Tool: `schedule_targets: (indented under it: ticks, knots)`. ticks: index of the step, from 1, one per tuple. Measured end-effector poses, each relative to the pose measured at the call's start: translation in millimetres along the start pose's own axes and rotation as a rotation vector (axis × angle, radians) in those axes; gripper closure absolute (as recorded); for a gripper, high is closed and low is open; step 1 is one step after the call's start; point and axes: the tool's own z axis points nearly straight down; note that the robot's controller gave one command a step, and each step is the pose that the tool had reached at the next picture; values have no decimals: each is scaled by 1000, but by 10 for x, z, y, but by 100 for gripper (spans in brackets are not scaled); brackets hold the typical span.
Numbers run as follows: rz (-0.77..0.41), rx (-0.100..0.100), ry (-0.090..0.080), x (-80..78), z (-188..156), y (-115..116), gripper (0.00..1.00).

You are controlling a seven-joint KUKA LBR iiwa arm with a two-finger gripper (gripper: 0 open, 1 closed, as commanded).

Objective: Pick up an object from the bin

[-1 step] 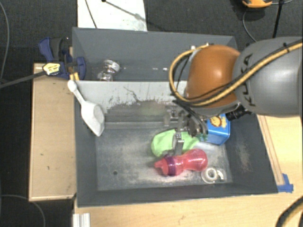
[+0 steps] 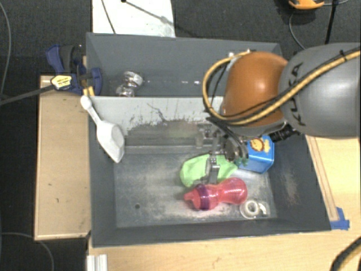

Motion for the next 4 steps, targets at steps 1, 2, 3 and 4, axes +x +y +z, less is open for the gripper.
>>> schedule_targets:
  ticks: [1,2,3,4]
  knots:
    - [-126,-1,-6,-221,214,-293,0]
    - [-76,1,1,-267,425,-559,0]
    - [-59,1,3,-263,480,-527,0]
    - [-191,0,5,-302,1087,-353,0]
